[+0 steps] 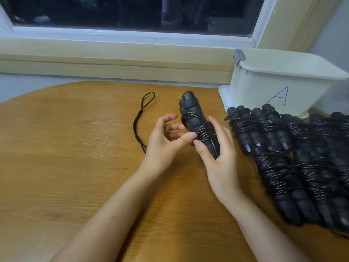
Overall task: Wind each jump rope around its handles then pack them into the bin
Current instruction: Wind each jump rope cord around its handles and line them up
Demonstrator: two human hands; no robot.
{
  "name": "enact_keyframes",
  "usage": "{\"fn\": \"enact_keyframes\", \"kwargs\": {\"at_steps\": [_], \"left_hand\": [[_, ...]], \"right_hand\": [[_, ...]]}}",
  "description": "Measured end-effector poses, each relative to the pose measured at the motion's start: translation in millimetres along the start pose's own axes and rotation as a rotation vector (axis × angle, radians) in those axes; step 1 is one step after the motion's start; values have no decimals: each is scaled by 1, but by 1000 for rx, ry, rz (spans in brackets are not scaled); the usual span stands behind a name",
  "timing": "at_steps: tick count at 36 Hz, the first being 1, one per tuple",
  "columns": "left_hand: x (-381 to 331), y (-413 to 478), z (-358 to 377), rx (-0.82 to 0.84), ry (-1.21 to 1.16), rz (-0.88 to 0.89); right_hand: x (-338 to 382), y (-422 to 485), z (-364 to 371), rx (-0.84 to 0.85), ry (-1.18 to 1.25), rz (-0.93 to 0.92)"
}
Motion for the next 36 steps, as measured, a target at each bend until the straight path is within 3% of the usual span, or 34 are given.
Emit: {"fn": "enact_keyframes", "kwargs": {"at_steps": [6, 12, 19, 27, 33, 36], "left_hand": [[-6, -6, 5, 127, -28, 22], [-13, -6, 1, 100, -1, 71], [-14, -3, -6, 45, 49, 91], [-12, -2, -9, -3, 73, 123], [-13, -3, -8, -42, 118, 156], [-12, -3, -7, -56, 136, 159]], "right_hand": [[2, -5, 5, -6, 264, 121], [-3, -6, 6, -15, 383, 147], [-12, -4, 6, -30, 346, 153], [-21, -5, 4, -29, 478, 275], [-12, -4, 1, -68, 336, 151], [-12, -5, -1, -116, 117, 72]]}}
Point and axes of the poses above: each hand's wrist, its own y-axis towards the middle knuckle, its own z-axis out of the palm, x = y × z, the point moved 3 cm from there along y, towards the middle knuckle, and after that the axes turned 12 degrees about -z, right-handed, at the moved point
